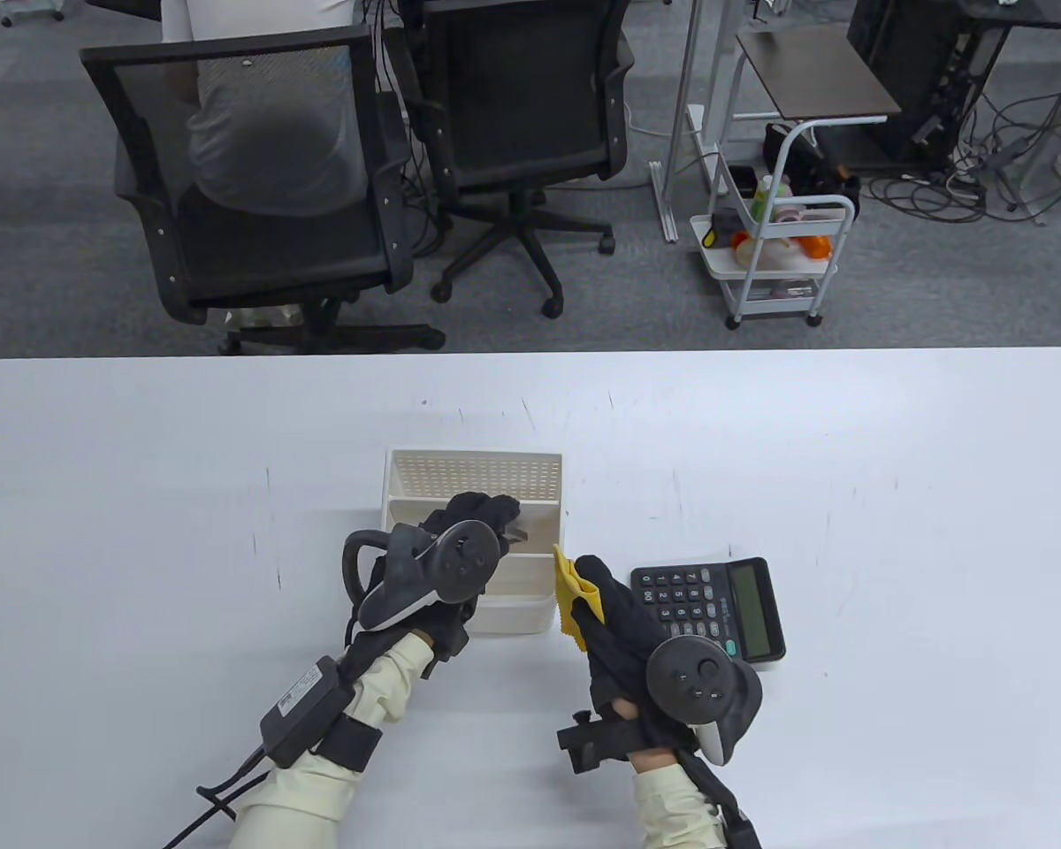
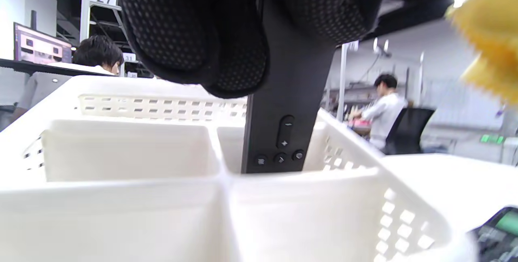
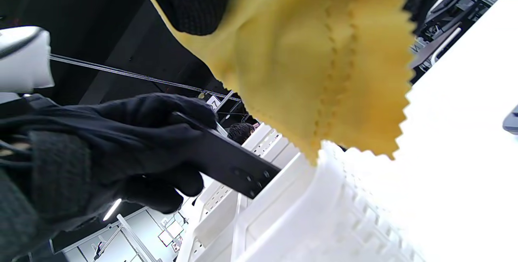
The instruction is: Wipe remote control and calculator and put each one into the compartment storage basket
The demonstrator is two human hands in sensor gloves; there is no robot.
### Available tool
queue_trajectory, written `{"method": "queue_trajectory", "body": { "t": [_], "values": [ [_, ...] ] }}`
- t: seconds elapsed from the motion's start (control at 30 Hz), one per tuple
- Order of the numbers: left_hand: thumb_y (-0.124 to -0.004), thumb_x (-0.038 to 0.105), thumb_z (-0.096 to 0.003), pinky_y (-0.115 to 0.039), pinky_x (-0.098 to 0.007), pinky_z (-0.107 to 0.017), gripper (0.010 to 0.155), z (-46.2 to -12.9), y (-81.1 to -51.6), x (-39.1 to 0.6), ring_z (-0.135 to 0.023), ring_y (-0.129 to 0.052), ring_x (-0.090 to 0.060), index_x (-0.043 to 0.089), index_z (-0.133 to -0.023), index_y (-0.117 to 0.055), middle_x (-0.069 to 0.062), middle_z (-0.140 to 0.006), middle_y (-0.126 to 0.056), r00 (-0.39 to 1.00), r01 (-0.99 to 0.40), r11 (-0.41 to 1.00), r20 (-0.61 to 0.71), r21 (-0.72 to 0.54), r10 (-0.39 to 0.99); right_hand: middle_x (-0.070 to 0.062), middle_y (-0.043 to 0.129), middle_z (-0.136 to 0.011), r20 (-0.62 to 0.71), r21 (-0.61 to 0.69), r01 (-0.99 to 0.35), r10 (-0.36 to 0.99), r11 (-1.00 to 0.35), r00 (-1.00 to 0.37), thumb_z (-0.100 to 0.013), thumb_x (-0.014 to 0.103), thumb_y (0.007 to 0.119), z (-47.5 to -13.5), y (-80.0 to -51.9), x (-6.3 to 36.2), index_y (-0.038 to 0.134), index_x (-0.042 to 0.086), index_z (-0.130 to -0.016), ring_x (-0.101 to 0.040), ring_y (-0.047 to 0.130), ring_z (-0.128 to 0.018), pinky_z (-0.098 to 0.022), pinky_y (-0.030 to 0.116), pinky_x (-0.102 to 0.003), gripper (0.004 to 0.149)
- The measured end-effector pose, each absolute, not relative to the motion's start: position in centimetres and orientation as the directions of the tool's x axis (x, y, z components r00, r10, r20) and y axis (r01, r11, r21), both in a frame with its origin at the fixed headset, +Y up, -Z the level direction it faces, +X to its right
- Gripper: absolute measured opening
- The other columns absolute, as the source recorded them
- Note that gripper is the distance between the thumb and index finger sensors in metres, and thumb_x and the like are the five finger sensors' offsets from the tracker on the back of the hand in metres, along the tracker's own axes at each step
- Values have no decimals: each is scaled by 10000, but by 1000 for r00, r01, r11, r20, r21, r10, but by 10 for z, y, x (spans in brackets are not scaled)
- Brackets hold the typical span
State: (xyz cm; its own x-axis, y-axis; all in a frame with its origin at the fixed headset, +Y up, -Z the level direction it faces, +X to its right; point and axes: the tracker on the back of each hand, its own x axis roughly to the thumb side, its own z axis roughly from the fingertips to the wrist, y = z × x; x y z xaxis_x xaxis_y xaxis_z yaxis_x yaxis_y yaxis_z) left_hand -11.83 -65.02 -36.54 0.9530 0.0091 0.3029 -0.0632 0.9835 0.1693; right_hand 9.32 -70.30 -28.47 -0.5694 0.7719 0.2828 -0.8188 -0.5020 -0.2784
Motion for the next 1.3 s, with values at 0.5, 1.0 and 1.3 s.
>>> {"method": "queue_trajectory", "body": {
  "t": [0.5,1.0,1.3],
  "values": [
    [-759,411,-513,-772,-482,-661,551,-357,-667,-118,-990,-760,-311,376,-1045,-618,39,-1059,-761,960,48,978,260,203,-101,-207,871,-980,302,-191,-863,808,-468,-505,-562,260,746,-285,-708,87,767,79,-1007,-414,892,-782,-565,678,-634,481],
    [-732,552,-499,-667,-595,-713,765,-274,-663,-190,-1052,-631,-469,247,-1130,-424,-146,-1181,-523,810,-496,865,398,74,430,-239,740,-1081,378,-38,-914,841,-403,-387,-581,306,723,-277,-709,59,736,121,-1038,-510,695,-933,-594,551,-722,494],
    [-855,504,-434,-657,-618,-708,987,-270,-695,-198,-1044,-644,-484,80,-1114,-277,-232,-1141,-519,519,-754,619,379,-219,766,-246,555,-1181,437,191,-924,871,-332,-222,-605,367,677,-270,-712,29,653,174,-1097,-574,426,-1030,-594,387,-796,529]
  ]
}}
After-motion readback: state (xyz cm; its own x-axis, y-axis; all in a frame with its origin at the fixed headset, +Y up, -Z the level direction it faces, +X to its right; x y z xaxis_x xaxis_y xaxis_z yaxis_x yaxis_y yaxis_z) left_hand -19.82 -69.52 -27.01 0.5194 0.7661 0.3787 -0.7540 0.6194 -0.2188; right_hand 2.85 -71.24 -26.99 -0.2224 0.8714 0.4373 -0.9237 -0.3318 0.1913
